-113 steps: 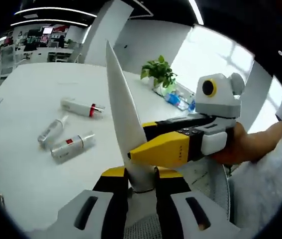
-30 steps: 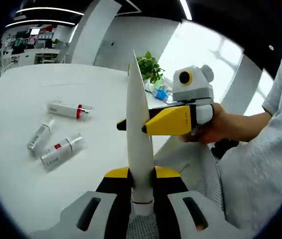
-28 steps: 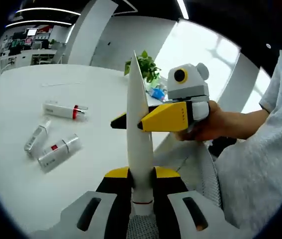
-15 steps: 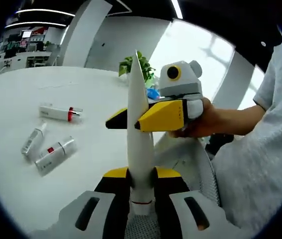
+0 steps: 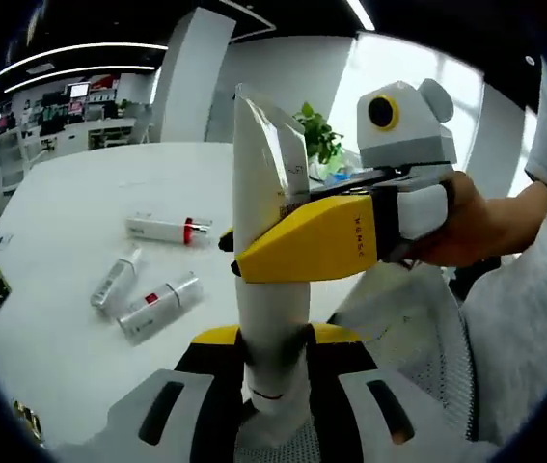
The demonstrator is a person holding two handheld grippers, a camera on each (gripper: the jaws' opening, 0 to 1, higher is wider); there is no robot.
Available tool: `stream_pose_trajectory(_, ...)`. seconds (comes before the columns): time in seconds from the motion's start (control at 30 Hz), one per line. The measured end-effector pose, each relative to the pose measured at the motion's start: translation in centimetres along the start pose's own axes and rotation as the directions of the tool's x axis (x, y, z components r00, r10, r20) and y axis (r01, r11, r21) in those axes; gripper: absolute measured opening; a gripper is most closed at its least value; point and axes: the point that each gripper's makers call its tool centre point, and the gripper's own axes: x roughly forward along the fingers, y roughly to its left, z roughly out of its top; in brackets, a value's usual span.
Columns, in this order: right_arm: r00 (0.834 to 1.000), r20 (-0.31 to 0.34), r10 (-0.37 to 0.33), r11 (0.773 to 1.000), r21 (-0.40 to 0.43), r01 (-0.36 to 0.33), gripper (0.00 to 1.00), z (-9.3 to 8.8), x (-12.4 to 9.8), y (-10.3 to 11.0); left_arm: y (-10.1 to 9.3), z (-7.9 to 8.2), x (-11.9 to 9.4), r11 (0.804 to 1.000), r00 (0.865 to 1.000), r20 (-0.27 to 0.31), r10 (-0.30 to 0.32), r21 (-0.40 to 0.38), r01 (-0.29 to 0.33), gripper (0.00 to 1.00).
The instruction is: Arrange the skincare products in the storage area until every visible bottle or jar stands upright without overlapping.
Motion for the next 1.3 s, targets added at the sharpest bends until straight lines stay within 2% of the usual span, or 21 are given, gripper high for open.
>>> stream_pose_trajectory(0.13, 0.999, -0.011, -0.033, 0.999, -0.005, 0.033, 0.18, 0.1, 0.7, -0.3, 1.1, 0.1, 0.0, 0.998, 0.998, 0.007, 0.062, 0.021, -0.062, 0.23)
stream_pose_trajectory(0.27, 0.998, -0.016, -0.055, 0.998, 0.04, 0.056, 0.17, 0.0, 1.2, -0.5, 1.8, 0.0, 0.0, 0.992, 0.994, 0.006, 0.111, 0.05, -0.111, 0.25)
stream_pose_trajectory(0.47, 0.998, -0.04, -0.044, 0.999, 0.017, 0.044, 0.15, -0.3, 1.8, 0.3, 2.9, -0.1, -0.1, 0.982, 0.985, 0.001, 0.171, 0.083, -0.171, 0.28)
stream_pose_trajectory(0.83, 0.999, -0.032, -0.013, 1.0, 0.025, 0.014, 0.11, -0.5, 1.4, 0.1, 2.7, -0.3, 0.0, 0.981, 0.987, -0.005, 0.162, 0.106, -0.161, 0.29)
stream_pose_trajectory(1.03, 1.0, -0.018, 0.002, 0.997, 0.083, 0.0, 0.05, -0.6, 1.0, 0.2, 1.8, -0.4, 0.4, 0.982, 0.991, -0.012, 0.133, 0.139, -0.13, 0.31)
stream_pose_trajectory(1.13, 1.0, -0.02, -0.001, 0.999, 0.05, 0.002, 0.04, -0.7, 1.0, 0.3, 1.9, -0.5, 0.3, 0.98, 0.99, -0.018, 0.138, 0.144, -0.134, 0.31)
stream_pose_trajectory(1.3, 1.0, -0.014, 0.0, 0.998, 0.066, 0.001, 0.04, -0.5, 0.9, 0.2, 1.8, -0.4, 0.4, 0.981, 0.991, -0.01, 0.13, 0.144, -0.127, 0.31)
